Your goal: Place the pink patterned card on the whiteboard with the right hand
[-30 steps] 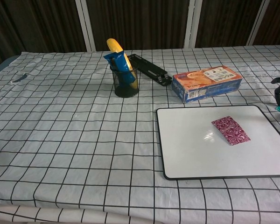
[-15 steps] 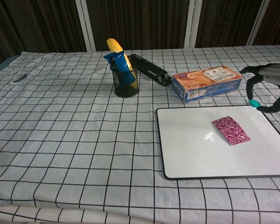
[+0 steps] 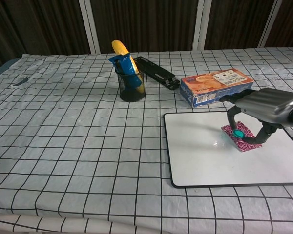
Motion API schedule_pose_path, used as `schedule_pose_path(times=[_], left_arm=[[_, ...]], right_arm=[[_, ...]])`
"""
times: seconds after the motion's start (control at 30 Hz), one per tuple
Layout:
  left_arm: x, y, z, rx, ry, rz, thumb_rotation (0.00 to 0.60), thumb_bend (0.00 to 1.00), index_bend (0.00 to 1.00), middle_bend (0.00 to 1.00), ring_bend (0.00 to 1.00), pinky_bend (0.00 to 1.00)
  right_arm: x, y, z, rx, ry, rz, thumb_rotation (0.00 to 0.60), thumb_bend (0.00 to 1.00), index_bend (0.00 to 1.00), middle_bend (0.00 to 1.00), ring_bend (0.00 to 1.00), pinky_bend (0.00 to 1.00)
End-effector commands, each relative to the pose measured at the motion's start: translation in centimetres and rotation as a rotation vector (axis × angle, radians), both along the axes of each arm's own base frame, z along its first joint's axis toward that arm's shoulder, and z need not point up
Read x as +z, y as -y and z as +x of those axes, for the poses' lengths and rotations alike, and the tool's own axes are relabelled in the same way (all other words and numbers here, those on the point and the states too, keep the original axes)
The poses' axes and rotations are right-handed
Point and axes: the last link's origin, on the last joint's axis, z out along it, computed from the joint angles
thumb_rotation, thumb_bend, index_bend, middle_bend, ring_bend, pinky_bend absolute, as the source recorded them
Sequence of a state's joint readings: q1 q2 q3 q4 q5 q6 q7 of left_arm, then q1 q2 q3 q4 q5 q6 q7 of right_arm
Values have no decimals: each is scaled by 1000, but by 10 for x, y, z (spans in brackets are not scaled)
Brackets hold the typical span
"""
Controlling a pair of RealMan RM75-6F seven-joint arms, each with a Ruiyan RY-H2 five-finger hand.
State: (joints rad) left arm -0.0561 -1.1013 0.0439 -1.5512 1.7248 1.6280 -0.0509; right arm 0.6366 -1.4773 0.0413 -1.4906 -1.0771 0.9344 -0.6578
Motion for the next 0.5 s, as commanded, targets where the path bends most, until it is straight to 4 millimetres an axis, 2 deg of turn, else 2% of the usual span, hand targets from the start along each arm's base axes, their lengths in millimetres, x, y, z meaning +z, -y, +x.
schedule_pose_path(times=[0.03, 0.33, 0.43, 0.5], left_arm=[[1, 1, 0, -1, 2, 2, 600, 361, 0, 0, 0, 89], [0, 1, 0, -4, 2, 4, 600, 360, 0, 0, 0, 89], [1, 1, 0, -3, 2, 6, 600, 360, 0, 0, 0, 89], [2, 1, -1, 1, 4, 9, 600, 360, 0, 0, 0, 89]], right_arm=[[0, -1, 0, -5, -8, 3, 600, 302, 409, 0, 0, 15], [16, -4, -3, -15, 0, -24, 600, 302, 317, 0, 0, 15], [30, -11, -6, -10, 44, -59, 600, 302, 293, 0, 0, 15], [47, -24, -13, 3, 80, -101, 600, 302, 264, 0, 0, 15]])
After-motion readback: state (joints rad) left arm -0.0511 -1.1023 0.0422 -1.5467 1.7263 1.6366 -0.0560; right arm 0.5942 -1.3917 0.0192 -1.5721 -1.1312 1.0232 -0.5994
